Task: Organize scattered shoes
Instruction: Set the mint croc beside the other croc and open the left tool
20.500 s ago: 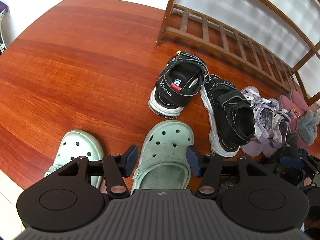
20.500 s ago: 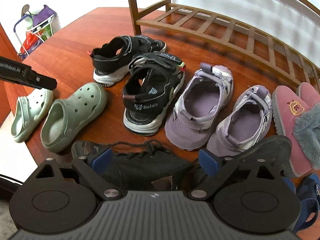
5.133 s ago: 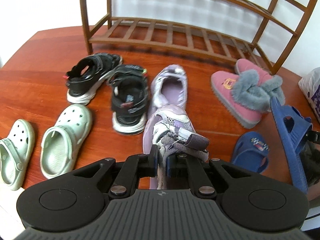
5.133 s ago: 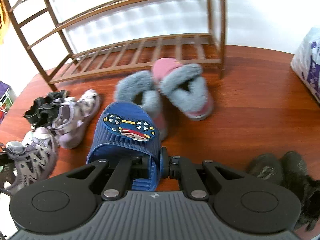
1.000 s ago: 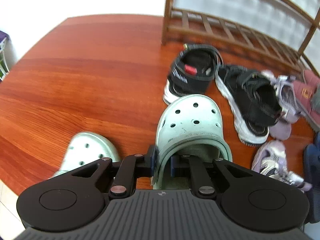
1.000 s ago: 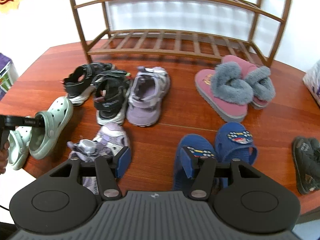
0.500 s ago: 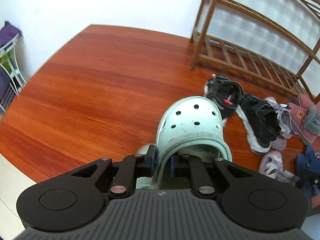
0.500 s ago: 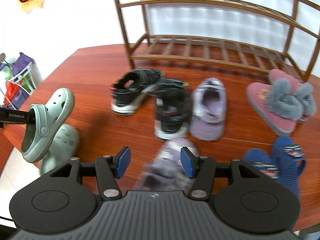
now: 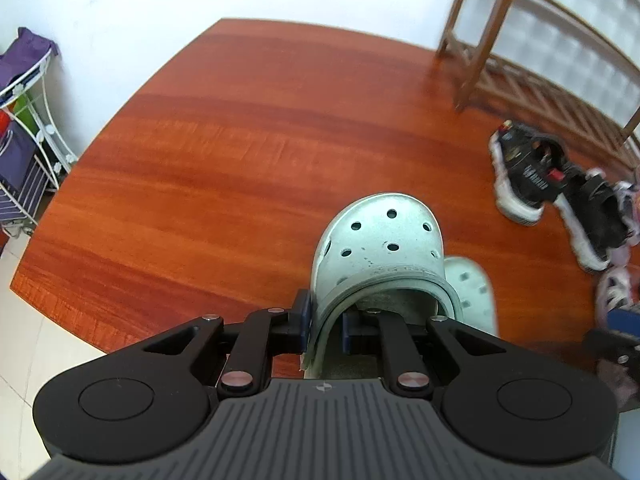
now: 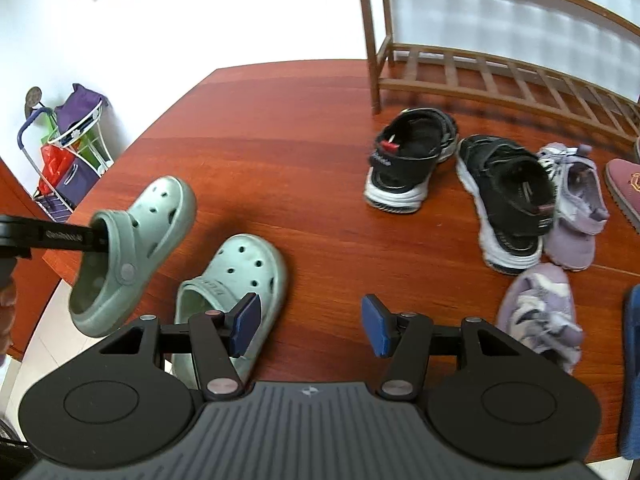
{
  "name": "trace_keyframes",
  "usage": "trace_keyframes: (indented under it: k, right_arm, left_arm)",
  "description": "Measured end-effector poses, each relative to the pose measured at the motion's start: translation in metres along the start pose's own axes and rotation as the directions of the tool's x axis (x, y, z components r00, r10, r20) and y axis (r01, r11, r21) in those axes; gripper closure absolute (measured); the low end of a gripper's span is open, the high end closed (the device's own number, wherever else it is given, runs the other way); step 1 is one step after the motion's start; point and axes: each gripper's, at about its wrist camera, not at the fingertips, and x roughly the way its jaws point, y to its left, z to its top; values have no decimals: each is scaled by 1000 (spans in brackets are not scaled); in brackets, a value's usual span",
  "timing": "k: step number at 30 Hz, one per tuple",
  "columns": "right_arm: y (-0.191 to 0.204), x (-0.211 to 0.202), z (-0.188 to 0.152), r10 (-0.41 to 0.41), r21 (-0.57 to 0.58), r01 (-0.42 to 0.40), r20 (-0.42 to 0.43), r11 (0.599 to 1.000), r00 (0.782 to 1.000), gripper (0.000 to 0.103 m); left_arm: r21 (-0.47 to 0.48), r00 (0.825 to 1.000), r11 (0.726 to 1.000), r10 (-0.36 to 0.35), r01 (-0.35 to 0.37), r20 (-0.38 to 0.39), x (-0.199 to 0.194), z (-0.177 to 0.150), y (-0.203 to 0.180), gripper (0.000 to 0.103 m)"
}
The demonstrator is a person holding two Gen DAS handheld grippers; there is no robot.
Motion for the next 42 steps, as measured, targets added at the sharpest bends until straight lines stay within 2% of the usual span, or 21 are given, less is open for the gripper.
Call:
trace_keyframes:
  k: [4,13,19,22,24,27,32,42]
  right_arm:
    - [18,7,-2,-12,-3,12,-10,1000,1000,41]
    - [16,6,-8,-66,24,66,-34,997,997,41]
    - [14,3,-8,-82,33,83,-36,996,996,41]
    - [13,2,-9,-86,37,87,-38,995,996,40]
    - [12,2,-9,-89,39,90,-40,995,995,40]
    - [6,2,-9,-89,39,90,-40,995,995,40]
    - [1,-2,-8,-95,45,97,-29,994,995,39]
    - [-13,-15,-8,-141,69,142,-14,988,990,39]
  left_arm:
    - [1,1000,1000,19,-19,-24,20,-9,2,86]
    - [16,999,1000,-14,15,-53,35,-13,-4,86]
    - [27,997,1000,-6,8,-71,40,-16,-2,76]
    - [27,998,999,-15,17,-68,39,-16,-1,65]
    - [43,997,999,-20,23,-75,38,-16,-2,53]
    - [60,997,998,-20,24,-79,33,-15,-2,47]
    - [101,997,994,-22,30,-80,21,-14,-1,44]
    - [128,999,991,-32,35,-26,-16,-2,1,42]
